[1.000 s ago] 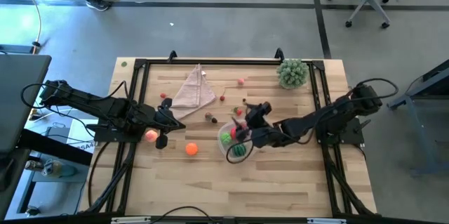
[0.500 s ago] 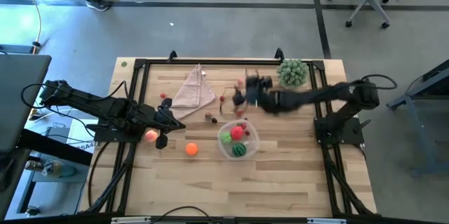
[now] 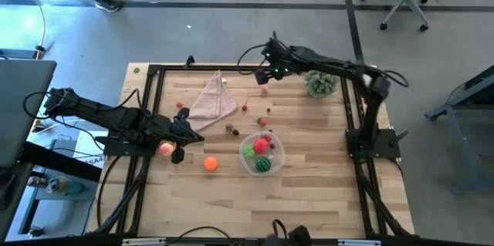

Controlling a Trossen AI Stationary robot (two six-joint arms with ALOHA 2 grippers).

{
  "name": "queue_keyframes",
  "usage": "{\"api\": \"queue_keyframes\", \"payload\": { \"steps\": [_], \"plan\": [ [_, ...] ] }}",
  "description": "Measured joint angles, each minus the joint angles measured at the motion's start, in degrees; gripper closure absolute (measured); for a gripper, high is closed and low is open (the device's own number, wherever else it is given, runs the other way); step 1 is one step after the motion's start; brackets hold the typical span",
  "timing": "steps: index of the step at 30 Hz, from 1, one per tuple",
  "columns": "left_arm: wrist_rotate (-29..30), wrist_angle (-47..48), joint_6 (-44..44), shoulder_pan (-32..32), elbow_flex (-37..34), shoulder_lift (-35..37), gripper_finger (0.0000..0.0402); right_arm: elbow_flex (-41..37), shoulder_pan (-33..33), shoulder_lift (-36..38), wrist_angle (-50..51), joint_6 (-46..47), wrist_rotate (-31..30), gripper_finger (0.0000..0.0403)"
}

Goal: Pick and placing Produce into tupperware
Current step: Put the top peach into the transparent bin

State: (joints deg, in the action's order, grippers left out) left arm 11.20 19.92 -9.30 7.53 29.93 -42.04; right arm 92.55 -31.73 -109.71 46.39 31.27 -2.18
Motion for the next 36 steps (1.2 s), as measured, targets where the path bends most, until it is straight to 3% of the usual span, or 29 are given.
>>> {"api": "queue_keyframes", "payload": {
  "steps": [7,11,20,26,36],
  "plan": [
    [0.0,0.0,0.0,0.0,0.0,0.0,0.0401,17.8,-0.2,-14.7,17.8,-8.1,0.8,0.0045],
    [0.0,0.0,0.0,0.0,0.0,0.0,0.0401,23.5,0.2,-20.4,22.4,-15.2,2.6,0.0045],
    [0.0,0.0,0.0,0.0,0.0,0.0,0.0401,25.5,0.6,-25.0,22.8,-16.5,5.3,0.0045],
    [0.0,0.0,0.0,0.0,0.0,0.0,0.0401,25.5,0.7,-25.0,22.2,-14.6,2.8,0.0047],
    [0.0,0.0,0.0,0.0,0.0,0.0,0.0401,25.5,0.3,-25.0,22.9,-13.3,2.7,0.0097]
  ]
}}
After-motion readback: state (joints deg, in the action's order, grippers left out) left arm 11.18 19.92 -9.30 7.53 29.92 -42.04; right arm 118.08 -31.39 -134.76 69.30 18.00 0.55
